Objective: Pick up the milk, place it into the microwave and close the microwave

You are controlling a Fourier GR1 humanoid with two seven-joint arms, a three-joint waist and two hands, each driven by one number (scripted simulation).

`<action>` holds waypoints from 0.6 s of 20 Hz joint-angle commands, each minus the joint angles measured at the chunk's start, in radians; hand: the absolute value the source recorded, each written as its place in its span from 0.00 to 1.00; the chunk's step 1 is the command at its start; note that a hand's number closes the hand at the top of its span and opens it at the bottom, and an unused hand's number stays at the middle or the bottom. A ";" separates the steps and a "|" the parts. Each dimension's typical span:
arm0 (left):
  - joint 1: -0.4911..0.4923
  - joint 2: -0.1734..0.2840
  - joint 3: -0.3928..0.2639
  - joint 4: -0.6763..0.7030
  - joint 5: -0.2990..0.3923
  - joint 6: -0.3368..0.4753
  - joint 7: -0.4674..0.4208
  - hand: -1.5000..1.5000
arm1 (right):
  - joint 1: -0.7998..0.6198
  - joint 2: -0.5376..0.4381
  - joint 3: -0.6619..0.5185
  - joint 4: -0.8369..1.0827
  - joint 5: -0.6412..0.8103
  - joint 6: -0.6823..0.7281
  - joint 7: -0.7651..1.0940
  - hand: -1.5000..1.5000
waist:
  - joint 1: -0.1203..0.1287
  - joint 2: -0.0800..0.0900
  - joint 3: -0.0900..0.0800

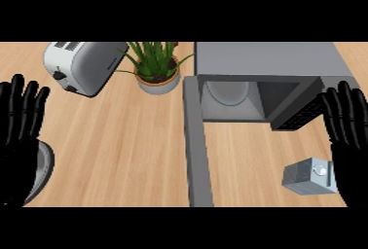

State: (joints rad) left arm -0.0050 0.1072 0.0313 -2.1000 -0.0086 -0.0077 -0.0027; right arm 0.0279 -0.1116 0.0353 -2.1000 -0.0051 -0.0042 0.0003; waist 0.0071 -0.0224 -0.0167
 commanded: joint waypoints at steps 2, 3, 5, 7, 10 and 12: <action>0.002 -0.012 0.001 -0.017 -0.002 0.003 0.015 0.00 | 0.002 0.005 -0.014 -0.038 0.020 -0.005 -0.004 0.00 | -0.008 0.021 0.017; 0.029 0.005 0.048 -0.052 0.062 -0.016 0.031 0.00 | 0.077 -0.044 -0.100 -0.104 -0.067 0.043 -0.020 0.00 | -0.010 0.020 0.017; 0.037 -0.003 0.040 -0.064 0.043 0.000 0.060 0.00 | 0.103 -0.012 -0.066 -0.224 -0.017 -0.015 0.070 0.00 | -0.012 0.020 0.017; 0.029 -0.039 0.072 0.063 0.090 0.023 0.062 0.00 | 0.113 -0.010 -0.011 -0.225 0.013 -0.015 0.145 0.00 | -0.015 0.021 0.016; 0.065 -0.022 0.088 -0.043 0.144 0.001 0.137 0.00 | 0.173 0.000 -0.022 -0.218 0.003 0.013 0.094 0.00 | -0.007 0.021 0.017; 0.092 0.007 0.176 0.021 0.201 -0.048 0.034 0.00 | 0.193 0.011 0.047 -0.365 0.060 -0.017 0.230 0.00 | -0.008 0.021 0.016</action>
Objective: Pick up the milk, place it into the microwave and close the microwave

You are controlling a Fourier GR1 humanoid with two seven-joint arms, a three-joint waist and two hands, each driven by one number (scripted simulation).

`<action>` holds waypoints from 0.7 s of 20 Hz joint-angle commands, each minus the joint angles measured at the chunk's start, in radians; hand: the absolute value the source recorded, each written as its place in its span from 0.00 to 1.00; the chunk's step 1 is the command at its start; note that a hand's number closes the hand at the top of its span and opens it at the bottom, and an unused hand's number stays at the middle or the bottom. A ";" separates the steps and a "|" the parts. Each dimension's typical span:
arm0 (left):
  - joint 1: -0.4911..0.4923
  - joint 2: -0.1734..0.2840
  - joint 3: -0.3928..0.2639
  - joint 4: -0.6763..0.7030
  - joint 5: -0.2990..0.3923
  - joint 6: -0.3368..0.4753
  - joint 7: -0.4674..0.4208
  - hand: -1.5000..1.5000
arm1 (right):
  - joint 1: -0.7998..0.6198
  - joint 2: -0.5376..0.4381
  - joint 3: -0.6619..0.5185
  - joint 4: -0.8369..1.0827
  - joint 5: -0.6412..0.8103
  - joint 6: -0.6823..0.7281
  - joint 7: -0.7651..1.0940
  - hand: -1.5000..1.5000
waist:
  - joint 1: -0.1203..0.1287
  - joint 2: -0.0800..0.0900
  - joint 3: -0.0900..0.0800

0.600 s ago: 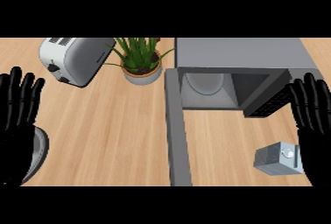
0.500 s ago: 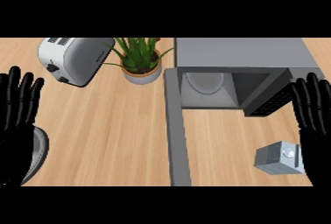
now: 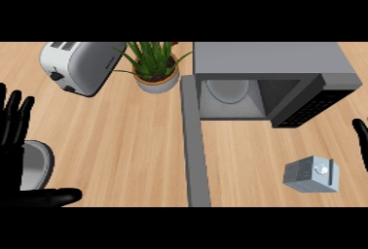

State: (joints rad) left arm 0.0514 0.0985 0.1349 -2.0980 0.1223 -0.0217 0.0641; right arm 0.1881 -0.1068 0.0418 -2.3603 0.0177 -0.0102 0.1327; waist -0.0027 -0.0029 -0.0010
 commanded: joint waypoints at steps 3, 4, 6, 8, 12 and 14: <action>0.128 -0.004 0.046 -0.079 0.076 -0.061 -0.006 0.00 | 0.126 0.044 0.078 -0.118 0.089 -0.006 0.037 0.00 | 0.003 0.000 0.001; 0.121 0.031 0.091 -0.057 0.118 -0.089 0.009 0.00 | 0.052 0.019 0.046 -0.169 0.063 -0.023 0.171 0.00 | 0.005 0.001 0.000; 0.251 -0.011 0.074 -0.108 0.123 -0.126 -0.051 0.00 | 0.116 0.024 0.011 -0.140 0.076 -0.023 0.090 0.00 | 0.008 0.000 0.001; 0.221 0.006 0.077 -0.197 0.145 -0.102 0.061 0.00 | 0.093 0.023 0.008 -0.163 0.091 -0.043 0.149 0.00 | 0.007 0.000 0.001; 0.218 0.043 0.169 -0.213 0.233 -0.135 0.069 0.00 | 0.188 0.048 0.025 -0.106 0.117 -0.042 0.056 0.00 | 0.004 0.001 0.001; 0.226 0.057 0.246 -0.089 0.278 -0.204 -0.031 0.00 | 0.198 0.056 0.032 -0.044 0.126 -0.028 -0.004 0.00 | 0.003 0.001 0.001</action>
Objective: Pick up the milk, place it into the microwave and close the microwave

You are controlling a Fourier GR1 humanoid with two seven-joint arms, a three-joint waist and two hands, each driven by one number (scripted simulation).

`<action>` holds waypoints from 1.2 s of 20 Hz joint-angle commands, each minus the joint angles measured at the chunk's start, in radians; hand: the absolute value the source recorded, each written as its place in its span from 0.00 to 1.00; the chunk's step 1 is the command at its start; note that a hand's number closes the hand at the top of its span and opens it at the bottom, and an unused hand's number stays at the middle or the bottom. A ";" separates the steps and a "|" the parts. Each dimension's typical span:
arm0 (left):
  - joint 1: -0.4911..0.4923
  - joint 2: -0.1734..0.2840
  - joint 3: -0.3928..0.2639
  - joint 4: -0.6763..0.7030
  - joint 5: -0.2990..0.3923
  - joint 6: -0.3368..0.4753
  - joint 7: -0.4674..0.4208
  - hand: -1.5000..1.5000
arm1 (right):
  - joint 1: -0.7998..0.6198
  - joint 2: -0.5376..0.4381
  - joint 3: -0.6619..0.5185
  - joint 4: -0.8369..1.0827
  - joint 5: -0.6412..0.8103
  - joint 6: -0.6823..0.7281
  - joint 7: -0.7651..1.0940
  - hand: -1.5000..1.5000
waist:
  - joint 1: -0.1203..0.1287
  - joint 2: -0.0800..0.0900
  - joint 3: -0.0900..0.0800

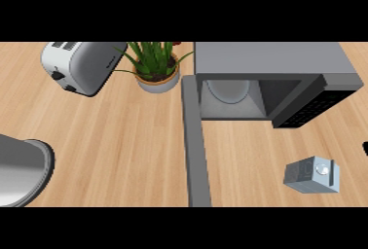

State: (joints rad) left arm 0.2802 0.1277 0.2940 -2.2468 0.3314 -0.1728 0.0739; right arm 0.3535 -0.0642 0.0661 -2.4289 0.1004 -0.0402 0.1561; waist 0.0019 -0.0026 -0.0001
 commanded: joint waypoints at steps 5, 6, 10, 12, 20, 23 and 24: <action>0.046 0.009 0.080 -0.038 0.103 -0.071 0.032 0.00 | 0.070 0.012 -0.092 0.194 -0.045 0.054 -0.210 0.00 | -0.002 0.001 0.001; 0.055 -0.033 0.041 -0.041 0.039 -0.063 0.021 0.00 | 0.088 0.035 -0.033 0.163 -0.004 0.050 -0.187 0.00 | -0.003 0.001 0.000; 0.113 -0.004 0.140 -0.093 0.139 -0.113 0.038 0.00 | 0.027 -0.004 -0.189 0.246 -0.101 0.063 -0.199 0.00 | 0.003 0.001 0.001; 0.111 -0.037 0.116 -0.104 0.119 -0.111 0.037 0.00 | -0.008 0.030 -0.141 0.322 -0.032 0.030 -0.199 0.00 | 0.004 0.002 0.000; 0.199 -0.028 0.240 -0.116 0.245 -0.208 0.038 0.00 | 0.054 0.045 -0.248 0.518 -0.055 0.030 -0.420 0.00 | 0.006 0.000 0.000; 0.089 0.005 0.222 -0.065 0.213 -0.165 0.076 0.00 | 0.026 0.022 -0.312 0.685 -0.092 0.061 -0.544 0.00 | -0.001 0.002 0.001; 0.126 -0.043 0.201 -0.135 0.184 -0.163 0.091 0.00 | 0.080 0.022 -0.298 0.612 -0.088 0.079 -0.516 0.00 | -0.001 0.001 0.000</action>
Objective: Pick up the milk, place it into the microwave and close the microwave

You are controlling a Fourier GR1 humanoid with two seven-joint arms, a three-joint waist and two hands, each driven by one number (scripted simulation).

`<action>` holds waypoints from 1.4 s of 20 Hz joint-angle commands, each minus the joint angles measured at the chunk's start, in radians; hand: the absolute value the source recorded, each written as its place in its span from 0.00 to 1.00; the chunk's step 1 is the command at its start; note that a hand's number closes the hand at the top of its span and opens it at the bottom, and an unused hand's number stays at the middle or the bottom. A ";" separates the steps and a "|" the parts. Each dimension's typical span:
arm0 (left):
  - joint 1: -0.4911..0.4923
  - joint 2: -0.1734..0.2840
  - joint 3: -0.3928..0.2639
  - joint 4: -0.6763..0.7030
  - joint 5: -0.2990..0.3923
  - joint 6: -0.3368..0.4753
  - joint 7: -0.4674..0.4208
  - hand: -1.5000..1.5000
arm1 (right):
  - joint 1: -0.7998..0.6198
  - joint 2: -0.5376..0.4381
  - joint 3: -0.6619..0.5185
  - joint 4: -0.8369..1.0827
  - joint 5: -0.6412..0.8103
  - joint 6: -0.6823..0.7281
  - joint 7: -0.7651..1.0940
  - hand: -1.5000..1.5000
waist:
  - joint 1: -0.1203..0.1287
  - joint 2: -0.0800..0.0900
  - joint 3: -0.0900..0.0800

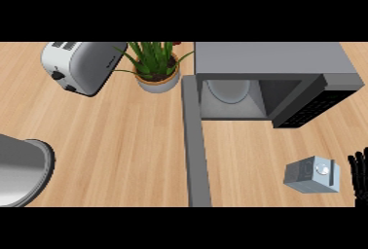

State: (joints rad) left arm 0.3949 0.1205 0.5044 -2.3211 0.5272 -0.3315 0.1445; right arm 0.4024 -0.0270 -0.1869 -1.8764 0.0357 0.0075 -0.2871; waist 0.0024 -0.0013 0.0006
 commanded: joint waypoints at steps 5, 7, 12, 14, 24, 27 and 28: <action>0.015 -0.018 0.039 -0.075 0.042 -0.024 0.054 0.00 | -0.054 -0.057 -0.109 0.222 -0.050 0.056 -0.121 0.00 | 0.002 0.000 0.000; 0.003 -0.061 0.019 -0.045 -0.001 -0.045 0.007 0.00 | -0.094 -0.048 -0.101 0.329 -0.012 0.043 -0.188 0.00 | 0.002 0.001 0.000; 0.016 -0.029 0.089 -0.052 0.085 -0.069 0.052 0.00 | -0.128 -0.086 -0.142 0.456 -0.039 0.092 -0.295 0.00 | 0.003 0.000 0.000; 0.002 -0.090 0.028 -0.067 -0.006 -0.068 0.031 0.00 | -0.100 -0.055 -0.115 0.482 -0.017 0.089 -0.335 0.00 | -0.001 0.000 0.000; 0.008 -0.118 0.064 0.012 -0.009 -0.158 -0.016 0.00 | -0.311 -0.175 -0.214 0.914 0.002 0.071 -0.552 0.00 | 0.004 0.001 0.000; 0.028 -0.083 0.136 -0.034 0.091 -0.151 0.046 0.00 | -0.293 -0.136 -0.165 0.907 0.042 0.031 -0.581 0.00 | 0.004 0.000 0.000; -0.019 -0.077 0.119 0.001 0.052 -0.138 0.038 0.00 | -0.416 -0.134 -0.168 1.002 0.050 -0.013 -0.545 0.00 | 0.006 0.001 0.000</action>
State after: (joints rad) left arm 0.3916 0.0313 0.6005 -2.3161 0.5549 -0.4667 0.1666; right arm 0.0843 -0.1532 -0.3549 -1.0037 0.0666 0.0303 -0.8029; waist 0.0062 -0.0004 0.0004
